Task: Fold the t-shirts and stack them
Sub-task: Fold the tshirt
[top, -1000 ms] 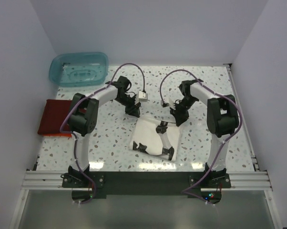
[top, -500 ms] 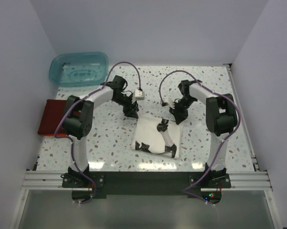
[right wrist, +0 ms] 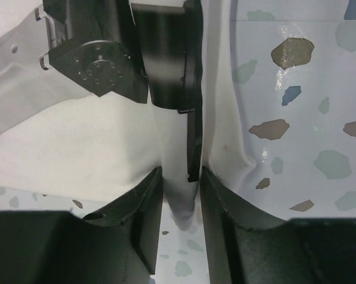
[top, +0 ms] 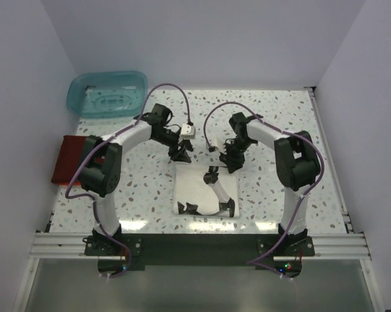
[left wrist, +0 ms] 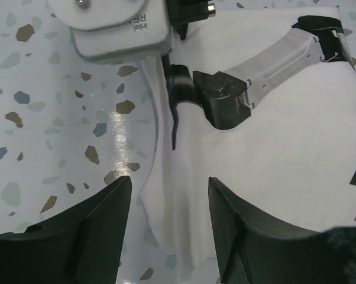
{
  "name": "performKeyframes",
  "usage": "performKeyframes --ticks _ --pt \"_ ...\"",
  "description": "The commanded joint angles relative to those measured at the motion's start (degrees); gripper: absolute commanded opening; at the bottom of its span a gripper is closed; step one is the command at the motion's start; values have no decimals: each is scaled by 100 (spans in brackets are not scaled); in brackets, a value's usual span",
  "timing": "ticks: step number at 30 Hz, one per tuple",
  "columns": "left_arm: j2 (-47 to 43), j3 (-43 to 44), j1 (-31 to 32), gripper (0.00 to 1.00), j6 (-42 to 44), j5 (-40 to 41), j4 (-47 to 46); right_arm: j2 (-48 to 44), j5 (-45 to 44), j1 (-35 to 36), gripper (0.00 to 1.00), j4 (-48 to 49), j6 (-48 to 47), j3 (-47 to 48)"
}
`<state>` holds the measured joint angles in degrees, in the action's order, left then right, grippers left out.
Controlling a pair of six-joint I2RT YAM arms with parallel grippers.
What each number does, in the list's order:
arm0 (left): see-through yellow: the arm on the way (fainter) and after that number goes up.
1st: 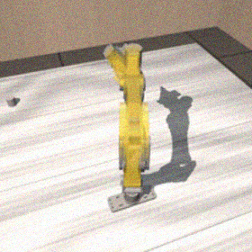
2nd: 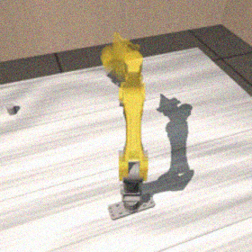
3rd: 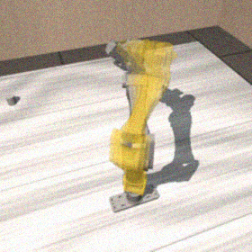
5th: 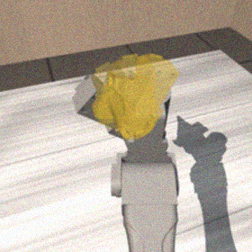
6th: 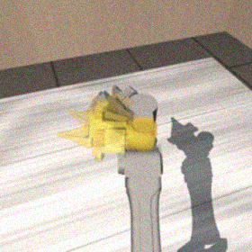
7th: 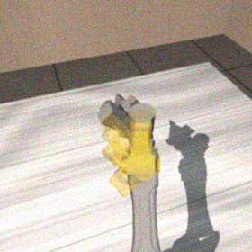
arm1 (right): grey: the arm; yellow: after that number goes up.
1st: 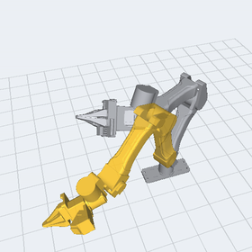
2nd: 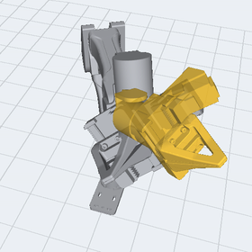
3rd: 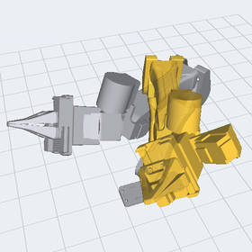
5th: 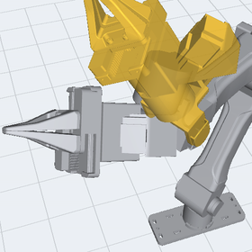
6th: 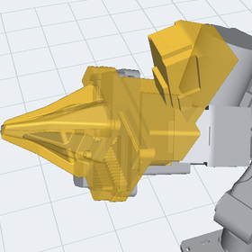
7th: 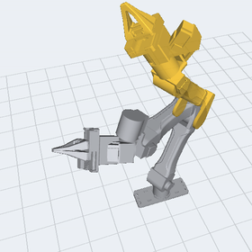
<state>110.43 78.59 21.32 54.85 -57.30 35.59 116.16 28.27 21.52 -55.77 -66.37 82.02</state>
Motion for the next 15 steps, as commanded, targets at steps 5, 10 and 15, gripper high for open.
performKeyframes --ticks 5,10,15 --pt "30 -107 328 60 140 -379 79 -497 686 -191 54 348 869 260" --pt "154 -203 469 60 -140 -212 -499 -586 1452 -666 52 443 2352 798" --pt "435 -124 627 59 -203 -27 -703 -227 1927 -710 39 1312 3769 921"
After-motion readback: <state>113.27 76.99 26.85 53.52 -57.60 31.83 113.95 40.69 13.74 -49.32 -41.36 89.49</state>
